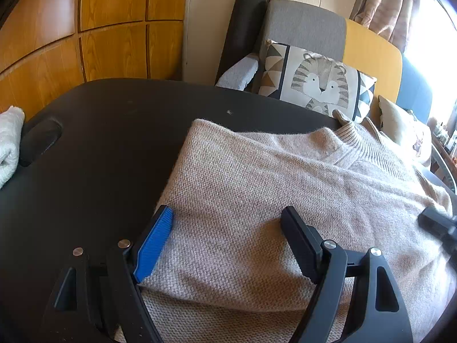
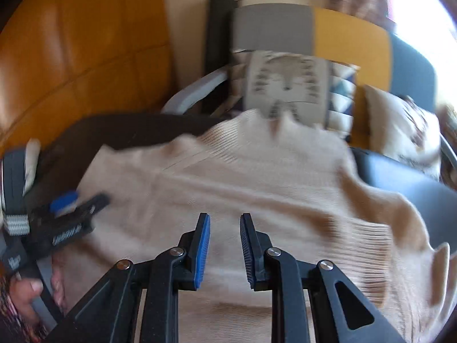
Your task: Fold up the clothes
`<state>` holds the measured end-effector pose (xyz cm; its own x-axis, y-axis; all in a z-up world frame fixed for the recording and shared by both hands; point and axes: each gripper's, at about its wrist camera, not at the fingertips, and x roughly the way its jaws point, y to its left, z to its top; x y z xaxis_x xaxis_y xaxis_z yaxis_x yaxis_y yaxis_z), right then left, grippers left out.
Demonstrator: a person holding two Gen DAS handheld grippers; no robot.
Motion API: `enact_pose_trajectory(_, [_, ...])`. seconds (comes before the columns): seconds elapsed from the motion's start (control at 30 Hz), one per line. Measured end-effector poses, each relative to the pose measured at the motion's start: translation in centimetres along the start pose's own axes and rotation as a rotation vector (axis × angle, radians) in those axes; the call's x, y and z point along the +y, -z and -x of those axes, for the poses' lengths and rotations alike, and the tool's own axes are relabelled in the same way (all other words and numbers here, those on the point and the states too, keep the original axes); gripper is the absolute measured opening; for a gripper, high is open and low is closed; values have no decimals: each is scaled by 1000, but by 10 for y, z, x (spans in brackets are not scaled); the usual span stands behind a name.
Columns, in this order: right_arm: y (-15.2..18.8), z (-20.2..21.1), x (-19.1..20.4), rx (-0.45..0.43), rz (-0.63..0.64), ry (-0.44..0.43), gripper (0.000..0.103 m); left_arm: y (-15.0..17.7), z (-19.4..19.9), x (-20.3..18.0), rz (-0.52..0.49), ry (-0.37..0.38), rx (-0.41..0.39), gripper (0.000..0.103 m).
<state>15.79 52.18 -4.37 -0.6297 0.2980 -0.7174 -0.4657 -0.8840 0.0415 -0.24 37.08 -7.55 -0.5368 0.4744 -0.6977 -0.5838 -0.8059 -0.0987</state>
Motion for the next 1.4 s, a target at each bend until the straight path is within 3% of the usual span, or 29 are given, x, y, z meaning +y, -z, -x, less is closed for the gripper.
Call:
enact_pose_trajectory(0.17, [15,-13,5,64,61,24,21,-1,-1,-1,-4,-7,3,81])
enact_pose_trajectory(0.43, [22,10,-37,72,-60,96,21,-1,-1,-2,-13,-18,5,81])
enact_pose_trajectory(0.6, [6,17,-46,-2,-114,95,21,0,-1,-2,-16,-22,4,81])
enact_pose_trajectory(0.9, [9,3,-78,39,-142,208,21,1,-2,-1,-17,-22,2,81])
enact_pose_trajectory(1.0, [19,9,-93,30,-165,264,30,0,-2,-1,-18,-22,2,81])
enact_pose_trajectory(1.07, [27,12,-106,11,-225,245,38,0,-2,-1,-18,-23,4,81])
enact_pose_trajectory(1.23, [25,16,-108,10,-254,232,39,-1,-2,-2,-20,-25,4,81])
enact_pose_trajectory(1.4, [23,36,-100,-62,-292,168,39,-1,-2,-2,-22,-26,5,81])
